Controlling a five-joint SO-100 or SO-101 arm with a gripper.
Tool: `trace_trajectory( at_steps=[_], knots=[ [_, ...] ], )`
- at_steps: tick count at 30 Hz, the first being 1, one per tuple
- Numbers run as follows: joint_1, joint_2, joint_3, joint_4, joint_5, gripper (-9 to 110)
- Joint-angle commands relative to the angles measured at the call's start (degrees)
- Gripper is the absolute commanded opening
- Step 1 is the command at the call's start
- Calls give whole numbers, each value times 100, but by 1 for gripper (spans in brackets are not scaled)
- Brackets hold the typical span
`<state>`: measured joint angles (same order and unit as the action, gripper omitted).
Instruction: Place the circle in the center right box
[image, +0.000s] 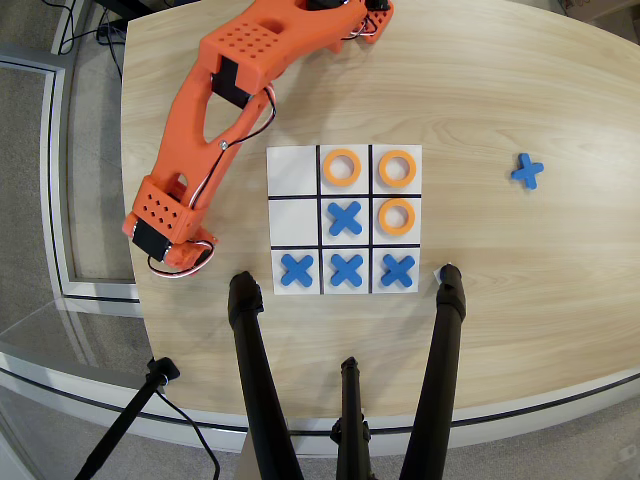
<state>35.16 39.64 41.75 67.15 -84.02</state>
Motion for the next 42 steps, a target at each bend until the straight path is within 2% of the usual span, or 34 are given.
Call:
trace_trajectory(
  at_steps=[1,5,10,18,26,32,42],
  knots=[
    [-105,686,62,97,167,0],
    [-255,1503,650,211,281,0],
    [-642,3173,2443,35,281,0],
    [-1775,6214,6645,-1468,281,0],
    [-2637,7673,9237,-2733,264,0],
    [-2707,7392,9844,-3753,229,0],
    [-2522,6038,8938,-4096,255,0]
  ],
)
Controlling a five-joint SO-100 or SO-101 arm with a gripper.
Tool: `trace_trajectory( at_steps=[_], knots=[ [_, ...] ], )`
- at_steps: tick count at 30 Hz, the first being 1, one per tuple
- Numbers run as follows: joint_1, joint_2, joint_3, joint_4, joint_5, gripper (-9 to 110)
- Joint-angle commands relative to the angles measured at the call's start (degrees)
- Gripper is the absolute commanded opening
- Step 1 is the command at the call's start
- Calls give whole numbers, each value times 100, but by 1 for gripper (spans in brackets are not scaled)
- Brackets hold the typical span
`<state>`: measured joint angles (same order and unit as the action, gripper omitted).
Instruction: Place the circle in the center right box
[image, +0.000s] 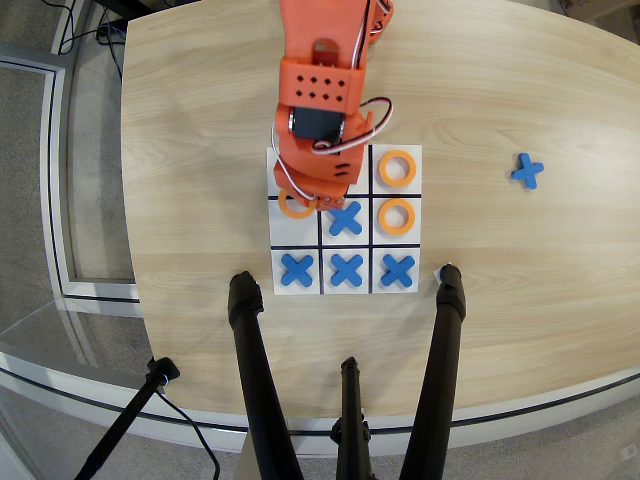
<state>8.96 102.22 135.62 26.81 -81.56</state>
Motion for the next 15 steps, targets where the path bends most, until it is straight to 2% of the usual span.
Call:
trace_trajectory(
  at_steps=[1,15],
  knots=[
    [123,-369,-589,-62,26,0],
    [193,-1433,-1494,-79,62,0]
  ],
)
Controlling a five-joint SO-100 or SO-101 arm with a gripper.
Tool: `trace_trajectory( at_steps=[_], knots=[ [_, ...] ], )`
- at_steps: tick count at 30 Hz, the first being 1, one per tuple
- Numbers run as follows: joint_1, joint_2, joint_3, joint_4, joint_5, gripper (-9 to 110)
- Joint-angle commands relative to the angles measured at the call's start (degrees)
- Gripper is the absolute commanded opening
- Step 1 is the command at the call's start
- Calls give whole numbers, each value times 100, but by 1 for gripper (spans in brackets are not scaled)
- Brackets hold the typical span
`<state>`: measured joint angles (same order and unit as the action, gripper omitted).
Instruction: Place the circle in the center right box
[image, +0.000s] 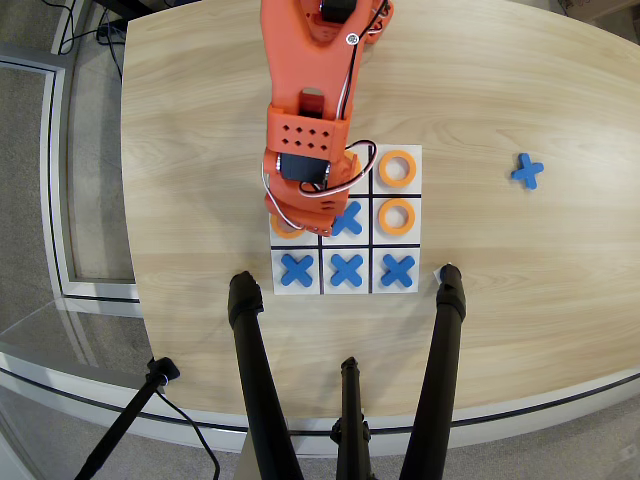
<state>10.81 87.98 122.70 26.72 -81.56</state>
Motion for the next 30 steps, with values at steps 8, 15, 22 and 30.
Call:
trace_trajectory(
  at_steps=[8,15,22,30],
  knots=[
    [-62,-176,-316,-79,158,0],
    [-123,-220,-334,-97,211,0],
    [-123,-211,-325,-97,229,0],
    [-35,-141,-369,-114,220,5]
  ],
)
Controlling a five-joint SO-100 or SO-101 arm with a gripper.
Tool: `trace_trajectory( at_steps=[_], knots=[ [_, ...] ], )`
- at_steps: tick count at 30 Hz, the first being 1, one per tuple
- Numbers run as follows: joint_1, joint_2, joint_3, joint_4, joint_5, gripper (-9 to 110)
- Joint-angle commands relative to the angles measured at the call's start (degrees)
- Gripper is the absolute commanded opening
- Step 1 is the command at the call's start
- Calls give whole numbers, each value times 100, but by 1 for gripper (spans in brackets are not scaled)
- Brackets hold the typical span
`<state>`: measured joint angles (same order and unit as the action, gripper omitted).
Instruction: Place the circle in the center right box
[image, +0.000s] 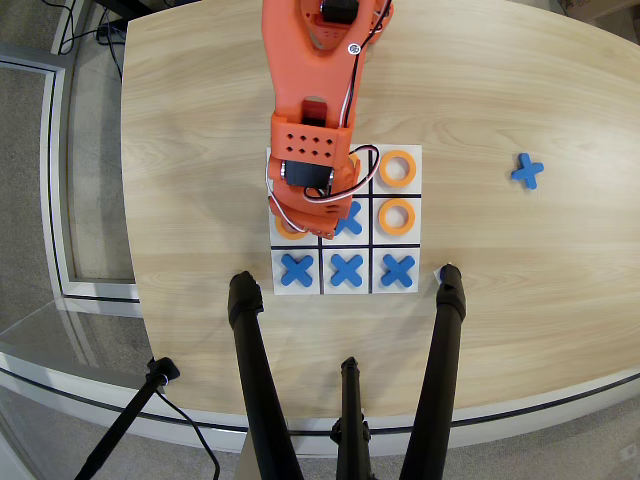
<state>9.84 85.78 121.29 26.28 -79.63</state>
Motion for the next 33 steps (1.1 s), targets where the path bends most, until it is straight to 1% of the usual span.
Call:
trace_trajectory(
  at_steps=[1,4,8,10,11,14,18,23,27,33],
  knots=[
    [70,97,-246,-70,26,6],
    [114,193,-325,-62,26,6],
    [237,571,-527,281,0,6],
    [316,835,-580,378,-18,9],
    [352,976,-580,413,-44,11],
    [475,1485,-510,659,-97,11],
    [677,2452,-114,1310,-369,11],
    [738,3990,940,1995,-554,11],
    [624,5599,2145,2479,-765,11],
    [-18,8104,4271,2689,-888,11]
  ],
)
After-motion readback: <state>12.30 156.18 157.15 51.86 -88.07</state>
